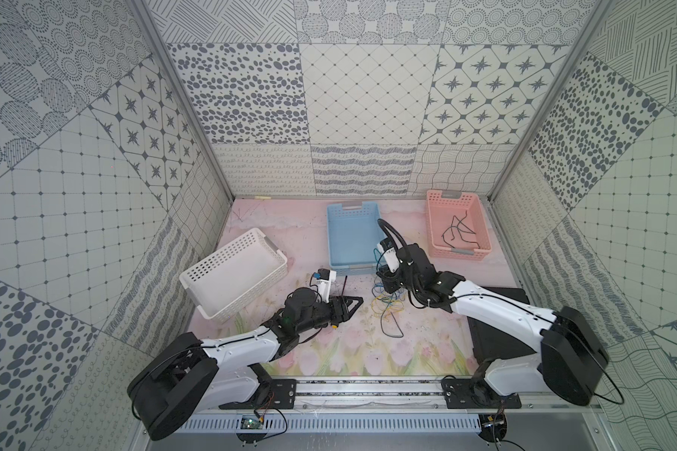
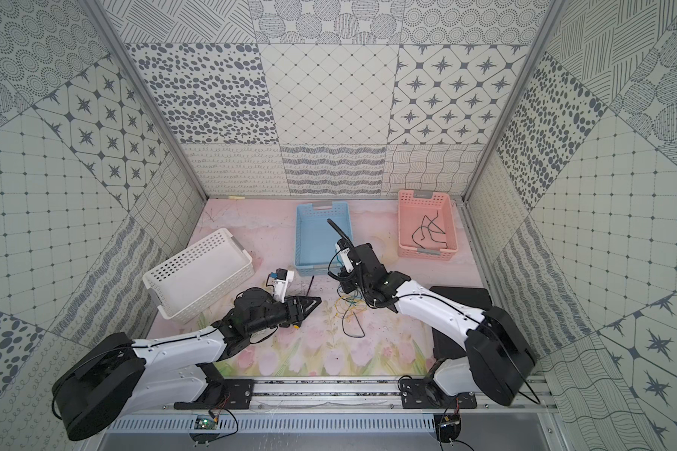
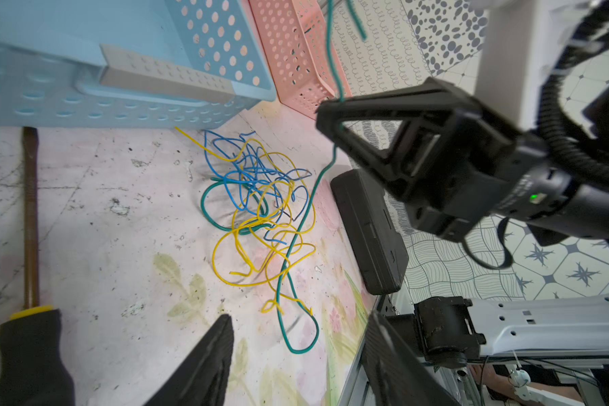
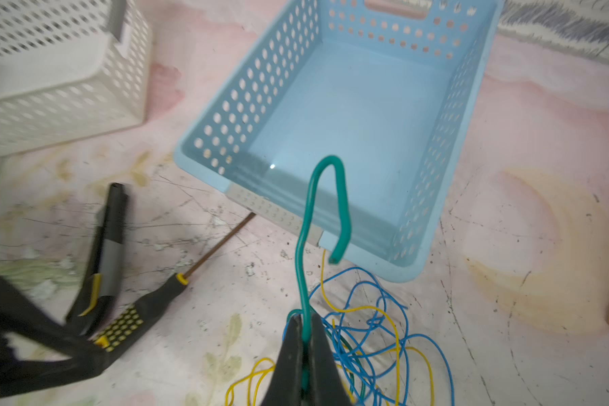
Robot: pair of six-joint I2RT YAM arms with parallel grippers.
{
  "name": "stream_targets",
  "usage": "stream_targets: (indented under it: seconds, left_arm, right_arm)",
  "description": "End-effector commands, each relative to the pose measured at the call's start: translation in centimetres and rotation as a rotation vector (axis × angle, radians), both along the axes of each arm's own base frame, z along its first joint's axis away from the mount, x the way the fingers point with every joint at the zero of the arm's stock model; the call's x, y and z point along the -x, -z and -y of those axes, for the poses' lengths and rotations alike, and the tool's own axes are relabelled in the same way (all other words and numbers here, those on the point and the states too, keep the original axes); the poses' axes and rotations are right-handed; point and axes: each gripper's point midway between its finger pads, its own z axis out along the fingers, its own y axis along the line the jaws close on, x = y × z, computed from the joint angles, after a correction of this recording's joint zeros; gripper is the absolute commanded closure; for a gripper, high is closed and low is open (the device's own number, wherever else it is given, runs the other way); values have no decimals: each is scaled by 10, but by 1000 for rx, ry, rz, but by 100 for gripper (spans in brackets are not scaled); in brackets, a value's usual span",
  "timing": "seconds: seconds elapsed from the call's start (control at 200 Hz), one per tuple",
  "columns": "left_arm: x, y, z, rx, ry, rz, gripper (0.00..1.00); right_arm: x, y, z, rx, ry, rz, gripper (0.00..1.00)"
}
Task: Untangle and sort cables by color
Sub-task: Untie the cable.
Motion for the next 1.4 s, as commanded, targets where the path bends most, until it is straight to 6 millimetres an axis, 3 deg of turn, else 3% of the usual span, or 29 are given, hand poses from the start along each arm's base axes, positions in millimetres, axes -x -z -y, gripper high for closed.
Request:
stream_targets:
  seconds: [0.0, 0.09, 0.205, 0.4, 0.745, 0.845, 0.966, 1.191, 1.341, 1.391]
  left_arm:
    - [6, -31, 17, -5, 51, 174, 37]
    - [13, -44, 29, -17, 90, 249, 37]
    - [12, -51, 38, -30, 102, 313, 36]
    - [26, -47, 65, -56, 220, 392, 36]
    - [24, 3, 87, -286, 294, 383, 37]
    - [26, 3, 80, -268, 288, 461, 36]
    - [31, -11, 63, -243, 253, 575, 33]
    - [18, -6, 30, -415, 152, 640, 26]
    - [17, -12, 16, -397, 90, 723, 1]
    - [19, -13, 19, -385, 110, 732, 0]
  right_arm:
    - [31, -49, -11, -211, -138, 70, 100]
    - [46, -66, -4, -296, -181, 110, 100]
    - [51, -81, 5, -374, -188, 142, 100]
    - [49, -81, 13, -415, -170, 132, 100]
    - [40, -72, 15, -434, -134, 87, 100]
    - [35, -71, 24, -440, -97, 84, 100]
    - [26, -66, 34, -474, -64, 50, 100]
    - [14, -57, 48, -555, -46, -28, 100]
    - [13, -55, 49, -560, -50, -39, 100]
    - [14, -56, 49, -565, -53, -38, 100]
